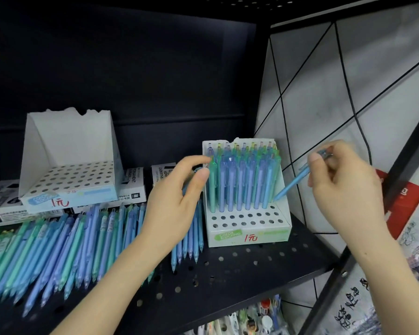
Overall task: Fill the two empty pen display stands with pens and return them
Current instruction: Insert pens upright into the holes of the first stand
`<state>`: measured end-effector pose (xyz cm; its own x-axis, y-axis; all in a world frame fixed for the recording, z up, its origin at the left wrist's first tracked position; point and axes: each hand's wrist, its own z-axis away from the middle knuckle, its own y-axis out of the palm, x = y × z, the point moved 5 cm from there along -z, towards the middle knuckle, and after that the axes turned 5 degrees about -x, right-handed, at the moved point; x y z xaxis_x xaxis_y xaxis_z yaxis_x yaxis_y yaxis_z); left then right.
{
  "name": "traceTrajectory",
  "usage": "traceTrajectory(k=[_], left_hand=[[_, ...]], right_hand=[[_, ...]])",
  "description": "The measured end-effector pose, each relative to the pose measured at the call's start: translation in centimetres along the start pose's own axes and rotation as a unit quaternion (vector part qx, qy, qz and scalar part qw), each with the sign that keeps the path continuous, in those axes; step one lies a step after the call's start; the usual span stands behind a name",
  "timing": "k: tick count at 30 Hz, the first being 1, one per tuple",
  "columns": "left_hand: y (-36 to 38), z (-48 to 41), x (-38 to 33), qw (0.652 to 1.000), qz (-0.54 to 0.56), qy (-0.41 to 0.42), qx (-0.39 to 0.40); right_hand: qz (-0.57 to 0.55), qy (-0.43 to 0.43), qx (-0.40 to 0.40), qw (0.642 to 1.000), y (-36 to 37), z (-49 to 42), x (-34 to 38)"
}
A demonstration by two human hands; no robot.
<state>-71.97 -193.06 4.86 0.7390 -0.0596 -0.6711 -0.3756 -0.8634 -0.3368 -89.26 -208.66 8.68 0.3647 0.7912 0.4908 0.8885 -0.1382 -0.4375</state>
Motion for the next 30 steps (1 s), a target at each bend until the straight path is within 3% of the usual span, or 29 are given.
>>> traceTrajectory(k=[6, 11, 18, 22, 24, 27, 30], left_hand=[[-0.3, 0.3, 0.4, 1.000, 0.010, -0.016, -0.018], [0.0, 0.4, 0.5, 0.999, 0.033, -0.040, 0.002], [0.4, 0.4, 0.7, 0.997, 0.053, -0.052, 0.024], [0.5, 0.5, 0.7, 0.996, 0.071, -0.041, 0.043], [0.8, 0.5, 0.4, 0.994, 0.086, -0.037, 0.058], [1.4, 0.8, 0.0, 0.993, 0.089, -0.019, 0.075], [1.6, 1.0, -0.4, 0.991, 0.112, -0.006, 0.067]], right_hand=[[0.073, -0.002, 0.050, 0.996, 2.1, -0.2, -1.4], [-0.011, 0.052, 0.100, 0.994, 3.5, -0.8, -1.9], [-0.014, 0.080, 0.172, 0.982, 5.8, -1.2, -2.8], [-0.002, 0.076, 0.069, 0.995, 3.8, -0.3, -1.8], [-0.064, 0.063, 0.040, 0.995, 2.8, 1.0, 0.2], [-0.222, 0.086, 0.143, 0.961, 3.6, 3.2, 3.6], [-0.232, 0.087, 0.164, 0.955, 5.0, 4.2, 4.5]])
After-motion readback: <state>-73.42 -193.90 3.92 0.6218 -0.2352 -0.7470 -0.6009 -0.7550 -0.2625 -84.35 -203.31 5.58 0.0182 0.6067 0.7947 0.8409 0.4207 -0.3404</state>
